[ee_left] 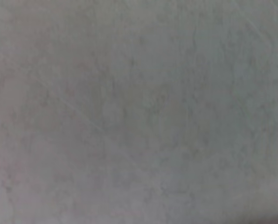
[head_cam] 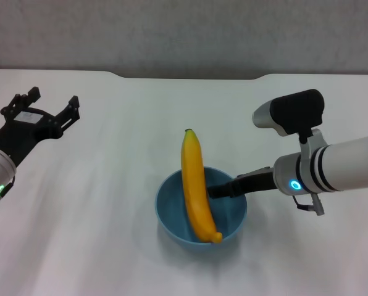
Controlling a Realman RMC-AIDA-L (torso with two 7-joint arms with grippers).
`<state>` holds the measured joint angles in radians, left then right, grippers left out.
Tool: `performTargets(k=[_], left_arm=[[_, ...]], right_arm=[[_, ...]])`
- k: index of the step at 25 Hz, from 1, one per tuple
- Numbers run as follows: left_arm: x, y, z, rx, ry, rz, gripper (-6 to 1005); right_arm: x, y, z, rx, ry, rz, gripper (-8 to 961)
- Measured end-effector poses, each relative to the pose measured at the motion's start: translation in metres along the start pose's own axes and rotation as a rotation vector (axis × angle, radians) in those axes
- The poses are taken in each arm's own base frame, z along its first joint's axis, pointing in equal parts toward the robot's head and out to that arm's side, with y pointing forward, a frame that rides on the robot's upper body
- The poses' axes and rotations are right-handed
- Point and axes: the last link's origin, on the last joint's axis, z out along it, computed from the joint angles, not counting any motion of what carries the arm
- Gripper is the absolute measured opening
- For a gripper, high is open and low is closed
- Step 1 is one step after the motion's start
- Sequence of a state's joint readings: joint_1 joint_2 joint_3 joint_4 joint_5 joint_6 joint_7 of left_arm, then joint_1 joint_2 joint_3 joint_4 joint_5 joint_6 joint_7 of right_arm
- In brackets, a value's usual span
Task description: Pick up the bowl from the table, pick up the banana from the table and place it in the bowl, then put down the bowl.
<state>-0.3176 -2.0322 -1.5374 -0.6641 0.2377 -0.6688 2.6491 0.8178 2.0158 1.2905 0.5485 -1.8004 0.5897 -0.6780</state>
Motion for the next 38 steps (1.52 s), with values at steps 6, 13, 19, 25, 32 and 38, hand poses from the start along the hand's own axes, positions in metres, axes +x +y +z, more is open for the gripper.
performTargets(k=[6, 13, 19, 25, 32, 38], left_arm=[[-0.002, -0.002, -0.003, 0.007, -0.006, -0.001, 861], [-0.006, -0.005, -0.006, 0.02, -0.015, -0.031, 861], [-0.014, -0.021, -0.016, 0.082, 0.011, -0.17, 861], [-0.02, -0.029, -0.022, 0.109, 0.029, -0.197, 861], [-0.024, -0.023, -0.014, 0.089, 0.001, -0.188, 860], [-0.026, -0.015, -0.009, 0.05, -0.023, -0.138, 860]], right_arm=[[0.001, 0.005, -0.011, -0.002, -0.095, -0.039, 857], [0.001, 0.001, -0.038, 0.052, -0.269, -0.079, 899], [0.012, -0.012, -0.052, 0.166, -0.382, -0.112, 893], [0.022, -0.021, -0.055, 0.307, -0.474, -0.128, 887], [0.048, -0.028, -0.054, 0.529, -0.602, -0.197, 885], [0.07, -0.033, -0.063, 0.577, -0.819, -0.21, 884]])
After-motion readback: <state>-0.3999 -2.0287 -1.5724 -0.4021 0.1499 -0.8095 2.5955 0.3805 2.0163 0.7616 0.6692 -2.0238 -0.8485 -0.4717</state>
